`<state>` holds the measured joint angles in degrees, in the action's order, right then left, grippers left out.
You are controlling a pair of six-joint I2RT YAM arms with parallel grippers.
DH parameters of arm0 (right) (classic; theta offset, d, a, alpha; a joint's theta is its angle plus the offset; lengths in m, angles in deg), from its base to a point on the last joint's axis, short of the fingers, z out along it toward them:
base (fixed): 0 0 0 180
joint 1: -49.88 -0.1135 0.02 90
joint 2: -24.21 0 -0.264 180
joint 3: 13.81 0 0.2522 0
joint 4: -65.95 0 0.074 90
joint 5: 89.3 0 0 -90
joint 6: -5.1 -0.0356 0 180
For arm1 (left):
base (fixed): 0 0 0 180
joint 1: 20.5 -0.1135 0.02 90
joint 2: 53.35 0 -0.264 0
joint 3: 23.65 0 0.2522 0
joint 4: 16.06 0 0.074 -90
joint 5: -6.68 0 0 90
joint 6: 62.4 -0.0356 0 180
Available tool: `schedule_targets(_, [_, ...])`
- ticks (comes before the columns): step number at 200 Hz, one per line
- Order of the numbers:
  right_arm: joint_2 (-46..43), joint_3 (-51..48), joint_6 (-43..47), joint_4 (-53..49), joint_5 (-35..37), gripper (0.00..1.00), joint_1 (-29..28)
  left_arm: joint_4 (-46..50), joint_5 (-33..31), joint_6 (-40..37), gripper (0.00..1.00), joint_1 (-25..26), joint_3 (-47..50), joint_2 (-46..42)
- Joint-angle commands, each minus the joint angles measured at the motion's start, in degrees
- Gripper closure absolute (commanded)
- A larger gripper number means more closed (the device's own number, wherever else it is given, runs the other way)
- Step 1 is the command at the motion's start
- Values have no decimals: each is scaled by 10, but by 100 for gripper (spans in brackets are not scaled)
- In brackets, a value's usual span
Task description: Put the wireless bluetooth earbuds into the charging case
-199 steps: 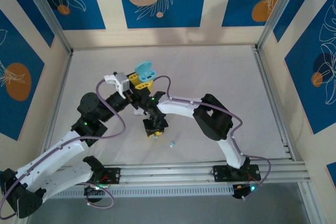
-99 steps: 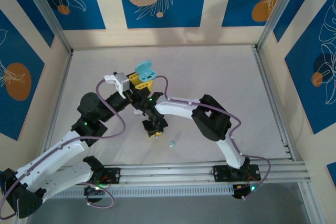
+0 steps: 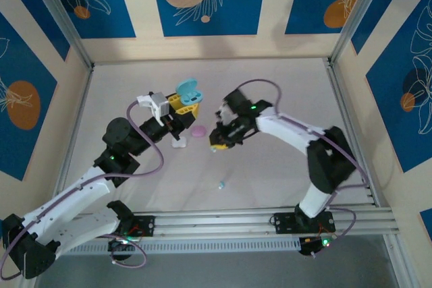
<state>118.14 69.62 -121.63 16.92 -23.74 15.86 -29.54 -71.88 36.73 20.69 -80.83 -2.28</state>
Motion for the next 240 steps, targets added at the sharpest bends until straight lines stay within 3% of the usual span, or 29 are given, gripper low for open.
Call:
schedule_targets(1, [-48, -22, -12, 65, -194, 79, 49, -18, -3, 12, 78, 6, -1, 11])
schedule_targets(44, [-94, -15, -28, 82, -373, 79, 144, -26, 7, 14, 78, 6, -4, 40])
schedule_targets(80, [-103, -25, -79, 126, -444, 78, 185, -31, 29, 15, 78, 6, -10, 73])
schedule_targets(129, [-107, -16, -75, 104, -439, 78, 196, -37, 58, 7, 78, 6, -12, 103])
schedule_targets(190, [-157, 20, -88, 62, -360, 78, 211, -59, 70, -20, 79, 7, 5, 126])
schedule_targets(240, [-183, 6, -171, 79, -317, 77, 218, -52, 69, -31, 79, 12, 5, 140])
